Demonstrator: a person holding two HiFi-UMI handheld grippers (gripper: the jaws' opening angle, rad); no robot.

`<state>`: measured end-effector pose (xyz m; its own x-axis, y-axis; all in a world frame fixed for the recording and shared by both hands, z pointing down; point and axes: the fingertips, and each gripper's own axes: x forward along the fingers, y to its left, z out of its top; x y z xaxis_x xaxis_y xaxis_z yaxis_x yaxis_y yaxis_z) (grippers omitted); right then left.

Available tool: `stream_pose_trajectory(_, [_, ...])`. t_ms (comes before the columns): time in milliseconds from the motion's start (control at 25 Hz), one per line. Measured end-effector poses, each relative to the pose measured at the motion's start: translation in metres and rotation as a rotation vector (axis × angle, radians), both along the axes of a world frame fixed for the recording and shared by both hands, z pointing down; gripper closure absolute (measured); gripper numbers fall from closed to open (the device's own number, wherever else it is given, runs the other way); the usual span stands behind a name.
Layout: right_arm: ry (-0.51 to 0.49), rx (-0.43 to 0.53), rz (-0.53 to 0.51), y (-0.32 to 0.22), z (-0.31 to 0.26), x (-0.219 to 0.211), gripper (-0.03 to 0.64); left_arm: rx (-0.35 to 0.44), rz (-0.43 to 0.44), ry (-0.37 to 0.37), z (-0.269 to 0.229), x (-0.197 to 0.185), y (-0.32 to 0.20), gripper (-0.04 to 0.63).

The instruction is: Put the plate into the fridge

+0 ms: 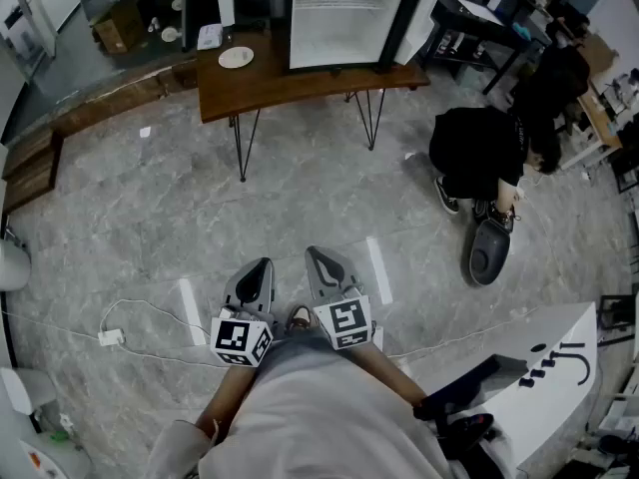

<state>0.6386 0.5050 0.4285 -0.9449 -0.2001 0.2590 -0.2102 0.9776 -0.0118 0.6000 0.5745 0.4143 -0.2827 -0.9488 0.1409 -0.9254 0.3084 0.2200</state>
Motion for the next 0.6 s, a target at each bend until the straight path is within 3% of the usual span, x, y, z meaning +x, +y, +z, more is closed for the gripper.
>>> stream_pose_trajectory(400, [-0.018,-0.007,-0.007,-0.004,0.0,-0.014,0.6,-0.018,-0.019,-0.023,0.0,-0.011,0.006,0.575])
stream_pose_trajectory(600, [-0.044,-0.073,-0.029,-0.004,0.005,-0.043,0.598,-0.033,-0.08,-0.011,0.004,-0.043,0.018,0.575])
